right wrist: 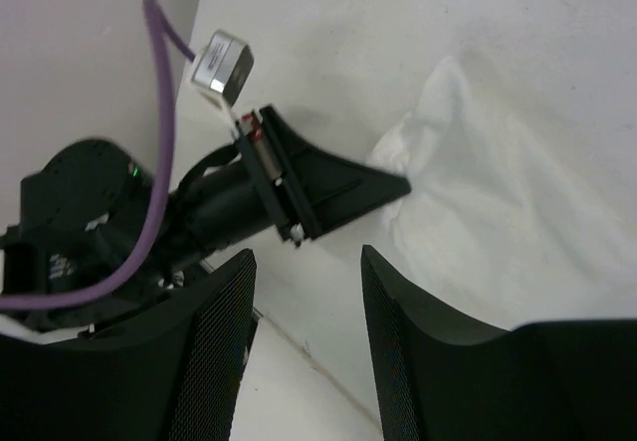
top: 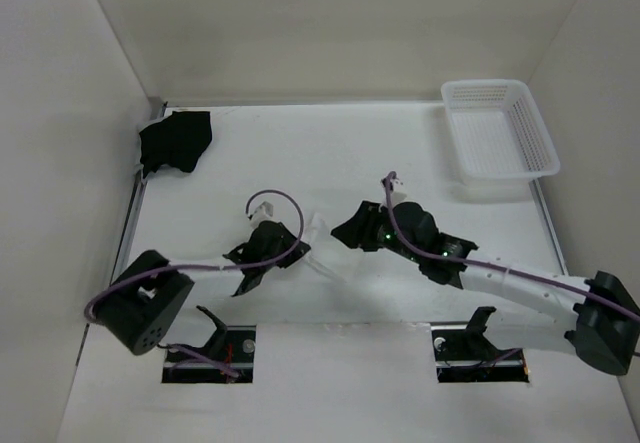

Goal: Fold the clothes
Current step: Neatly place the folded tank top to the corner

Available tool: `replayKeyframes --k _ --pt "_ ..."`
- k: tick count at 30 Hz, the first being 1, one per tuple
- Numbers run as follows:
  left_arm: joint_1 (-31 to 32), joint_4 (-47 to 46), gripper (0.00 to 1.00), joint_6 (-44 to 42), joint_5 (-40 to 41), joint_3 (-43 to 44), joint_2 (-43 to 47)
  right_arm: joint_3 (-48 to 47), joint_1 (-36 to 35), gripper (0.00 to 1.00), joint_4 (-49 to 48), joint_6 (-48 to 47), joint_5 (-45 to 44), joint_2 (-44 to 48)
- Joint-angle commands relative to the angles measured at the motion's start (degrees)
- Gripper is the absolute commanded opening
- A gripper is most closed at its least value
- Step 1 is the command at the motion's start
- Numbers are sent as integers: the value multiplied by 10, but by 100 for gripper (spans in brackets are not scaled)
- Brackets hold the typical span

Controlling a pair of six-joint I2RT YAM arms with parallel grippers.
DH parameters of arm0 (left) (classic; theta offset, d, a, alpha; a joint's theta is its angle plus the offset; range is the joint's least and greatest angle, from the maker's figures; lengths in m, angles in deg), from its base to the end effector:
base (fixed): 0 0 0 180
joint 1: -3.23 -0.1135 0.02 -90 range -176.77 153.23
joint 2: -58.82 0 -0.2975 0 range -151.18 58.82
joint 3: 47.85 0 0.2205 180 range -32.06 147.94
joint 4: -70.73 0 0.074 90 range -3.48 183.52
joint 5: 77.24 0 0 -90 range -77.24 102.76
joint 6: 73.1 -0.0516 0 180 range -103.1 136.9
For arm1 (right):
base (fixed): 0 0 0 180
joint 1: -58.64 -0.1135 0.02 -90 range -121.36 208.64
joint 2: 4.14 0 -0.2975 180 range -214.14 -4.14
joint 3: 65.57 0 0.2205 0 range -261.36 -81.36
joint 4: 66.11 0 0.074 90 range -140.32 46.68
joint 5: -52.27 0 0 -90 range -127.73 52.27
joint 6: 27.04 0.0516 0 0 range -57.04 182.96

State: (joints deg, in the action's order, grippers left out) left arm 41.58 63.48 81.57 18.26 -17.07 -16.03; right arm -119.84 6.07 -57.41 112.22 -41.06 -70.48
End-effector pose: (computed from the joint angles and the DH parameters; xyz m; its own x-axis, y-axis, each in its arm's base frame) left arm 0.1607 -0.1209 0.1722 -0.7049 -0.5895 -0.3944 -0.1863 0.6904 -0.6990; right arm 0.1444 0.1837 0.2954 -0.7163 0.3086 -0.6258 -0.3325 0.6375 0.6950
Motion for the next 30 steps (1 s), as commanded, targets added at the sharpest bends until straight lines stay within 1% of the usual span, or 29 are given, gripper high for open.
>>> replayKeyframes --k 1,3,7,12,15,17,19,21,23,25,26,27,28,30 --pt "-29 -81 2 -45 7 76 -70 20 1 51 10 -3 -28 70" --pt "-53 -102 0 -59 -5 133 -118 36 6 51 23 0 -35 106" --pt "-116 -112 0 -67 -48 259 -215 60 33 52 55 3 -42 173" --pt "-195 -83 0 -76 -94 427 -315 80 81 52 82 -4 -28 210" --pt "-245 -25 0 -100 -116 526 -337 82 103 52 85 -9 -5 206" --pt "-283 16 0 -139 -122 584 -330 83 112 52 84 -12 6 199" --pt "-325 39 0 -173 -117 620 -315 82 116 52 81 -15 14 187" --pt "-387 43 0 -184 -125 630 -295 77 114 52 78 -20 21 171" --pt "-432 30 0 -173 -123 615 -288 70 113 52 77 -23 24 157" --pt "-473 1 1 -167 -103 582 -279 58 109 51 82 -29 25 145" --pt "-494 -17 5 -156 -86 558 -274 53 104 51 82 -33 31 141" --pt "-514 -36 10 -141 -68 532 -266 50 98 51 84 -35 37 136" --pt "-537 -58 18 -128 -49 505 -261 49 92 51 85 -37 42 133" --pt "-575 -88 40 -93 -5 451 -254 51 84 51 86 -39 46 130"
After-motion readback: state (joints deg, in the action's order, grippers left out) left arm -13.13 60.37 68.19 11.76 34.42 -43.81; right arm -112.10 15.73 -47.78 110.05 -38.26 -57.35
